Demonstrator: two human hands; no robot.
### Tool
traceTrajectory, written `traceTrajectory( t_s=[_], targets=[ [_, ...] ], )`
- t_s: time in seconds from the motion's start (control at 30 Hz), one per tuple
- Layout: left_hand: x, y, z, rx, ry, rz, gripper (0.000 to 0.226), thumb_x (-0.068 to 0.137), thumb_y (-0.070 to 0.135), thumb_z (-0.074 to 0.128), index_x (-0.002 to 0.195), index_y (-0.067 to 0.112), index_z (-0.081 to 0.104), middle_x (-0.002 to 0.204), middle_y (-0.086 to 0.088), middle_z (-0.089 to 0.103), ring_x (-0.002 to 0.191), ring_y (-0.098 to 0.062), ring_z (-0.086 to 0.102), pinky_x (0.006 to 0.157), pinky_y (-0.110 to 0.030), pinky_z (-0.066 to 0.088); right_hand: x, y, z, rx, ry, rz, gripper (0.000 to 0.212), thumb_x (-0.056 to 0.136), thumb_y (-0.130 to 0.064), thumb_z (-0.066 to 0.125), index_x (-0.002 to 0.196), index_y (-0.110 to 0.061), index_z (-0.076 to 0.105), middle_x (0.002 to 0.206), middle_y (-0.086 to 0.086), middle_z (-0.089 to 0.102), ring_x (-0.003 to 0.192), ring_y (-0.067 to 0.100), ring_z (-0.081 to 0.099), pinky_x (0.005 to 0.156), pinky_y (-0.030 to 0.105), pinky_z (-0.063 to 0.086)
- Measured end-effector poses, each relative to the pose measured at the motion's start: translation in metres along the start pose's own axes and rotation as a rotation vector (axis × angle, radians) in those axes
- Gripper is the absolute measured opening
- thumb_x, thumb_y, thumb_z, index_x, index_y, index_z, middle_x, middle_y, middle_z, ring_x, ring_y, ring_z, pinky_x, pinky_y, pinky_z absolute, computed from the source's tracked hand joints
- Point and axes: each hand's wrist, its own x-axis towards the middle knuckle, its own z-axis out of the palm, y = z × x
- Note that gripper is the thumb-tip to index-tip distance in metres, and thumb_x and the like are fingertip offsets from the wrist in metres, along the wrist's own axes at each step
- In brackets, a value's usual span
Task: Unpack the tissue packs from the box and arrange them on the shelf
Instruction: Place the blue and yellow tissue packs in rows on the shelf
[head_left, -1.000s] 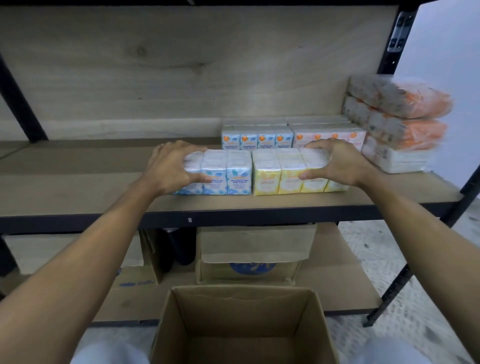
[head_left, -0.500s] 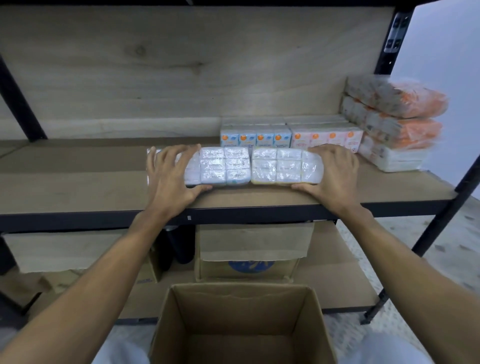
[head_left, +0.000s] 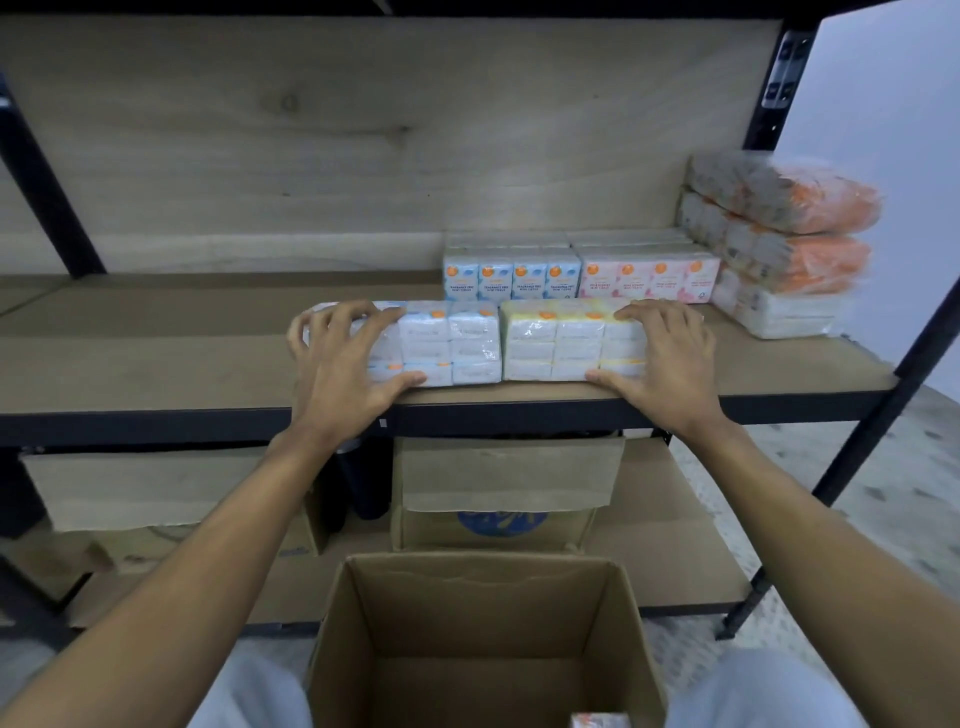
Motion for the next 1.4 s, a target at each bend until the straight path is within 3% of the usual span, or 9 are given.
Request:
traceTrajectory(
  t_s=[0.17,0.27,0.33,0.5,0.67,0.8,0.93,1.07,1.4],
  targets=[
    [0.003,-0.001,-0.007,0.012,-0.044,0.002,0.065,0.065,0.069,0.064,0.120,0.036,0.058,0.114,0.006,0.050,0.106,-0.021,0.046,0.100,-0.041,0.023,0.011,0.000,-0.012,-0.036,-0.013,0.036,0.063,0.067,-0.071,0.067,0.116,-0.033,0.057,0.119,-0.005,0.053,0.122,0.020,0.038,0.106,0.058,0.023],
    [0.018,-0.006,-0.015,-0.106,-0.135,-0.010,0.063,0.063,0.073,0.059,0.115,0.036,0.062,0.112,0.007,0.050,0.104,-0.020,0.046,0.093,-0.037,0.028,0.030,0.006,-0.022,0.032,-0.085,0.010,0.073,0.064,-0.081,0.055,0.119,-0.034,0.058,0.126,-0.005,0.056,0.125,0.020,0.041,0.106,0.053,0.028],
    [0.033,-0.011,-0.022,-0.184,-0.258,-0.050,0.069,0.060,0.077,0.056,0.117,0.040,0.061,0.116,0.007,0.049,0.110,-0.018,0.045,0.095,-0.038,0.031,0.044,0.007,-0.029,0.097,-0.201,0.018,0.081,0.061,-0.086,0.054,0.124,-0.035,0.056,0.134,-0.005,0.054,0.129,0.020,0.042,0.108,0.051,0.031],
    [0.070,-0.021,-0.029,-0.214,-0.691,-0.138,0.088,0.054,0.086,0.044,0.131,0.044,0.050,0.131,0.004,0.049,0.125,-0.020,0.042,0.107,-0.041,0.032,0.073,0.002,-0.040,0.243,-0.612,0.155,0.078,0.072,-0.063,0.068,0.140,-0.035,0.044,0.149,-0.005,0.041,0.137,0.020,0.036,0.111,0.039,0.028],
    [0.091,-0.021,-0.024,-0.260,-0.871,-0.185,0.095,0.057,0.081,0.057,0.139,0.036,0.044,0.141,0.007,0.048,0.126,-0.018,0.044,0.106,-0.037,0.034,0.088,0.001,-0.039,0.249,-0.822,0.139,0.076,0.077,-0.054,0.069,0.143,-0.028,0.041,0.152,-0.004,0.035,0.139,0.018,0.032,0.111,0.032,0.025],
    [0.088,-0.022,-0.019,-0.326,-0.784,-0.160,0.074,0.067,0.067,0.070,0.130,0.032,0.053,0.128,0.008,0.057,0.110,-0.014,0.052,0.097,-0.035,0.042,0.086,0.001,-0.037,0.319,-0.725,0.145,0.072,0.072,-0.047,0.077,0.135,-0.024,0.051,0.142,-0.003,0.048,0.130,0.015,0.042,0.100,0.026,0.032],
    [0.080,-0.024,-0.012,-0.236,-0.601,-0.107,0.070,0.069,0.067,0.068,0.129,0.034,0.054,0.132,0.004,0.055,0.117,-0.019,0.049,0.102,-0.044,0.039,0.077,0.002,-0.031,0.293,-0.541,0.135,0.076,0.065,-0.047,0.082,0.133,-0.025,0.054,0.127,-0.011,0.051,0.115,0.009,0.045,0.093,0.023,0.034],
    [0.074,-0.022,-0.005,-0.131,-0.449,-0.059,0.083,0.059,0.076,0.058,0.131,0.034,0.051,0.135,0.004,0.052,0.128,-0.022,0.039,0.107,-0.042,0.024,0.069,0.002,-0.020,0.153,-0.351,0.053,0.092,0.056,-0.057,0.083,0.137,-0.029,0.050,0.140,0.000,0.050,0.130,0.023,0.040,0.108,0.039,0.032],
    [0.037,-0.007,0.011,-0.014,-0.081,0.000,0.080,0.063,0.079,0.055,0.123,0.026,0.054,0.111,0.000,0.055,0.106,-0.021,0.047,0.096,-0.039,0.026,0.036,-0.005,0.003,0.001,-0.058,0.000,0.091,0.047,-0.060,0.085,0.127,-0.027,0.059,0.120,0.003,0.053,0.115,0.025,0.043,0.101,0.047,0.029]
  ],
)
